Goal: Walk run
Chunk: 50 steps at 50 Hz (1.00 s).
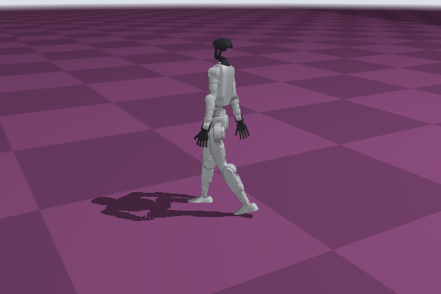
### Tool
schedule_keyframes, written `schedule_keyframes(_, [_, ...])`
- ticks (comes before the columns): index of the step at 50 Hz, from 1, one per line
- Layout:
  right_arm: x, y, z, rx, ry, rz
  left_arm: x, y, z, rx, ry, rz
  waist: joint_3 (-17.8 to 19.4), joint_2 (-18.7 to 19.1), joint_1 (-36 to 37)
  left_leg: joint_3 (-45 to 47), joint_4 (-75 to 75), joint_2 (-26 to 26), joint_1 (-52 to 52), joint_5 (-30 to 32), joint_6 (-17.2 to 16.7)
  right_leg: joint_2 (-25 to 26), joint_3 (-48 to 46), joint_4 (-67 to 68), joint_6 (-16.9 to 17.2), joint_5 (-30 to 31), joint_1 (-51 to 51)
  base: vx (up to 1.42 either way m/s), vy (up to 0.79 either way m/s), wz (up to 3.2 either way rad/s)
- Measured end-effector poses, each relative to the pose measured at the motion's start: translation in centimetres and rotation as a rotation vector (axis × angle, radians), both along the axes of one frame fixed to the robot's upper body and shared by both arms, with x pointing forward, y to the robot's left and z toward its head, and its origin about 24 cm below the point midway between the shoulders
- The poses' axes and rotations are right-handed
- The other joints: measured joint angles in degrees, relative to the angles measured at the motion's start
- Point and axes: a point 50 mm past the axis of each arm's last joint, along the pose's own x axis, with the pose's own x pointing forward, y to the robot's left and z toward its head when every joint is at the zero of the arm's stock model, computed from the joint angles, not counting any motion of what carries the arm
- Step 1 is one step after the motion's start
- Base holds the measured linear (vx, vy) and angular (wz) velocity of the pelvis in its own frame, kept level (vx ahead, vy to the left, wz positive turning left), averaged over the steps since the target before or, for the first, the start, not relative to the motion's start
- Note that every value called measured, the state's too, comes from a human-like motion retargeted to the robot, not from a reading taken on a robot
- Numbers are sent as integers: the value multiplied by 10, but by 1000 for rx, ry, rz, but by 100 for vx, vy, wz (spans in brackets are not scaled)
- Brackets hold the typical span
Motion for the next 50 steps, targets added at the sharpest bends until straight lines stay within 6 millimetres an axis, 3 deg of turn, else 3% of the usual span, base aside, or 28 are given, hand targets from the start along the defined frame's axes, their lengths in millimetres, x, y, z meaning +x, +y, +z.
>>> schedule_keyframes(3, [11,-1,-3,-46,-58,-46,-67,-19,-1,-71,287,90,-8,17,-2,2,118,7,-47,163,-104,11,-19,20,-38,-56,30,78,-34,113])
schedule_keyframes(5, [25,-2,-6,-47,-111,-70,-100,-28,4,-107,425,122,-14,0,3,66,221,8,-101,244,-177,-5,-37,8,-52,-69,54,65,-25,98])
schedule_keyframes(7, [42,-2,-9,-40,-163,-83,-123,-37,9,-164,489,94,-22,-17,4,158,300,46,-153,296,-188,-20,-68,-1,-63,-86,74,78,-32,125])
schedule_keyframes(10, [75,-5,-12,-58,-254,-73,-141,-53,13,-263,525,-12,-18,-29,23,241,382,90,-236,221,-128,-22,-99,-16,-72,-108,107,57,-25,92])
schedule_keyframes(14, [119,-22,-10,-126,-403,-14,-151,-63,15,-305,508,-166,-1,-42,81,270,360,86,-349,143,-87,-9,-121,-32,-79,-126,144,58,-20,40])
schedule_keyframes(20, [171,-49,3,-234,-557,72,-162,-66,19,-297,533,-197,26,-50,152,349,94,116,-428,62,11,27,-157,-46,-80,-158,206,66,-20,35])
schedule_keyframes(23, [188,-57,9,-250,-588,100,-164,-69,20,-321,546,-113,34,-51,159,419,-47,100,-425,23,15,48,-185,-60,-75,-146,245,73,-16,62])
schedule_keyframes(25, [194,-59,11,-253,-599,112,-165,-71,21,-343,550,-59,32,-57,150,459,-99,81,-410,-3,23,50,-208,-62,-65,-121,267,112,-12,71])
schedule_keyframes(27, [193,-56,10,-247,-602,119,-166,-73,22,-356,557,-21,25,-74,155,476,-97,76,-391,12,57,41,-210,-50,-54,-72,285,113,-15,4])
schedule_keyframes(30, [175,-43,2,-213,-580,113,-168,-70,22,-344,559,5,-2,-88,172,485,-77,85,-367,38,57,28,-217,-14,-38,80,299,132,-6,-33])
schedule_keyframes(31, [163,-36,-3,-196,-557,102,-165,-65,22,-332,551,3,-14,-85,167,424,-55,84,-375,20,57,30,-219,13,-49,144,292,149,0,14])
schedule_keyframes(33, [136,-21,-10,-168,-500,60,-154,-55,18,-302,516,-11,-15,-71,153,350,-11,91,-369,-13,57,19,-237,132,-73,231,266,119,1,78])
schedule_keyframes(35, [110,-13,-13,-130,-426,-7,-128,-43,10,-250,443,-48,6,-81,135,369,19,69,-315,-56,57,-31,-256,346,-114,243,215,109,-7,140])
schedule_keyframes(36, [97,-4,-14,-78,-381,-38,-109,-36,5,-210,383,-59,4,-60,130,364,0,84,-288,-57,57,3,-255,347,-111,243,200,111,-6,146])
schedule_keyframes(38, [72,13,-15,25,-288,-84,-64,-23,-1,-134,241,-75,-4,-16,122,321,-28,108,-259,-58,57,77,-231,339,-89,214,153,91,-2,128])
schedule_keyframes(41, [32,33,-12,123,-175,-121,9,-12,-1,-45,-9,-92,-4,2,108,288,-51,103,-220,-61,57,93,-191,377,-59,110,61,85,-7,149])
schedule_keyframes(43, [7,44,-7,169,-101,-125,57,-5,7,-2,-186,-105,-3,11,76,251,-79,91,-181,-61,57,69,-202,365,-56,50,5,90,-15,230])
schedule_keyframes(46, [-26,57,1,247,21,-78,117,5,29,38,-420,-123,5,11,40,206,-100,72,-131,-69,57,11,-218,263,-41,18,-46,92,-31,184])
schedule_keyframes(50, [-53,65,11,350,140,31,169,14,59,61,-623,-179,19,-12,-3,162,-110,42,-56,-92,51,-66,-198,79,-34,-3,-92,96,-39,144])
